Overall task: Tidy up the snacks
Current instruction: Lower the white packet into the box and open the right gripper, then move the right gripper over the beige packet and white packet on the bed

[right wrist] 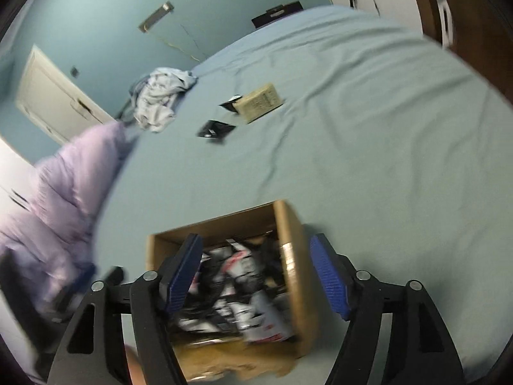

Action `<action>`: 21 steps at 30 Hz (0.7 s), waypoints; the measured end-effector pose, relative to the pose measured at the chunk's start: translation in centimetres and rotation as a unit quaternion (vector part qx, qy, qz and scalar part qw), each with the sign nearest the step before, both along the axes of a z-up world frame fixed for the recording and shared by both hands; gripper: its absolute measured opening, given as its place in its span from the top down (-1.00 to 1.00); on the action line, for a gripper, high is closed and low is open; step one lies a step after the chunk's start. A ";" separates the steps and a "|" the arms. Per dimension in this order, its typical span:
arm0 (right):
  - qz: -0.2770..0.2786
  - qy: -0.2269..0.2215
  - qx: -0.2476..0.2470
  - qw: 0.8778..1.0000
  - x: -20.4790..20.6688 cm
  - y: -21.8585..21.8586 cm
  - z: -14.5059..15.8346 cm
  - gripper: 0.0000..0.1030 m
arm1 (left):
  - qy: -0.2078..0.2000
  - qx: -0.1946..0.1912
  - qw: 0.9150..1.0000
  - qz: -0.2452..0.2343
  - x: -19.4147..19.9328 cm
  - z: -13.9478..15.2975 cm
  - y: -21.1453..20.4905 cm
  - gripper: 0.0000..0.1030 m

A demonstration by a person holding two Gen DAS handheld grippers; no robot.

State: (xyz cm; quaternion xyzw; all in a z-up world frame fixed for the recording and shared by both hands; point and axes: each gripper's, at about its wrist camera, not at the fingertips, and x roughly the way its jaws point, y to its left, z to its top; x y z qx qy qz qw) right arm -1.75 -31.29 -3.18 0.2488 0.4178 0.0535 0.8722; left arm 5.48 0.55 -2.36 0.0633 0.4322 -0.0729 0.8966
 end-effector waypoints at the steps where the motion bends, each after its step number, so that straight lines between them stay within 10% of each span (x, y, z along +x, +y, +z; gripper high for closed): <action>1: -0.004 -0.006 -0.014 1.000 -0.2 0.1 0.3 -0.35 | -0.002 0.001 1.000 -0.001 -0.1 0.0 0.0 -0.60; 8: 0.008 0.027 -0.093 0.995 0.0 1.1 0.6 -0.35 | -0.004 0.004 1.000 -0.005 -0.3 0.1 -0.4 -0.60; 21: -0.018 0.053 -0.060 0.997 1.5 -1.4 1.7 -0.35 | -0.001 0.001 1.000 -0.015 -0.1 0.5 -1.6 -0.61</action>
